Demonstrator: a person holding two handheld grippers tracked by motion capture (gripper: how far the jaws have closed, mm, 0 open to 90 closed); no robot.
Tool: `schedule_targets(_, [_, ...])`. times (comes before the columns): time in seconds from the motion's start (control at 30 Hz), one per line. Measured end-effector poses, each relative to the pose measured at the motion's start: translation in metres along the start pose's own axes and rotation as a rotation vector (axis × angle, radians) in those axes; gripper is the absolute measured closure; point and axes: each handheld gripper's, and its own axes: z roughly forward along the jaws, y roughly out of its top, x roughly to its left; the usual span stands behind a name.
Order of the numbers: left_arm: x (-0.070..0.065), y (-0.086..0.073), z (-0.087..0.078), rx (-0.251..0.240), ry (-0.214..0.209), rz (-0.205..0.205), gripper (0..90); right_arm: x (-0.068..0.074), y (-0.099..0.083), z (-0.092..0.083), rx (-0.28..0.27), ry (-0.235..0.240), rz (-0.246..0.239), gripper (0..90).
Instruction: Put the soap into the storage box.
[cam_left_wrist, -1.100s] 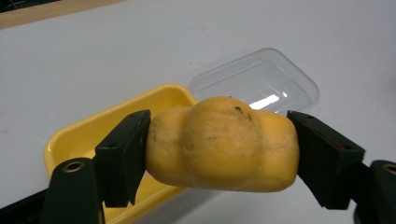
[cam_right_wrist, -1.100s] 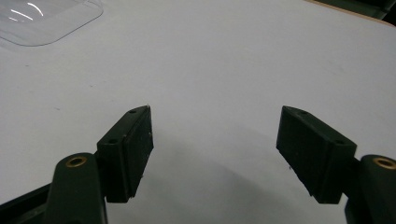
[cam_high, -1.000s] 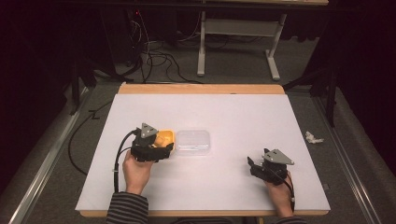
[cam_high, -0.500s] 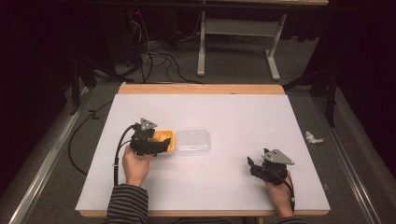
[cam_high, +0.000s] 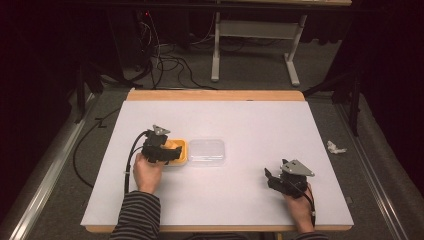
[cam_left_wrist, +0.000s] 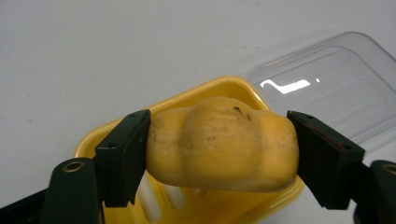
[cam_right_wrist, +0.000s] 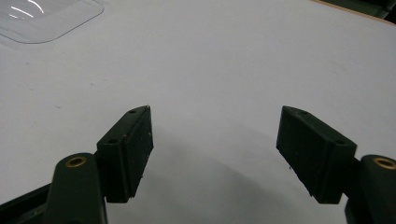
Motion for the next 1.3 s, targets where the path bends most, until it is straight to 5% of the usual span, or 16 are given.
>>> schedule_targets(0.33, [0.004, -0.001, 0.013, 0.009, 0.027, 0.004, 26.2, 0.0, 0.0, 0.001, 0.006, 0.001, -0.004, 27.6])
schedule_targets(0.43, [0.005, 0.002, 0.014, -0.026, 0.027, -0.004, 28.7, 0.0, 0.0, 0.001, 0.006, 0.001, -0.003, 27.6])
schedule_targets(0.47, [0.005, 0.006, 0.012, -0.061, 0.024, -0.014, 36.5, 0.0, 0.0, 0.001, 0.005, 0.0, -0.005, 27.6])
schedule_targets(0.6, [0.007, 0.007, 0.011, -0.053, 0.028, -0.031, 38.6, 0.0, 0.0, 0.001, 0.007, 0.0, -0.004, 27.6])
schedule_targets(1.3, [0.013, -0.006, -0.006, -0.017, 0.039, 0.05, 38.3, 0.001, 0.0, 0.001, 0.01, -0.004, -0.015, 27.6])
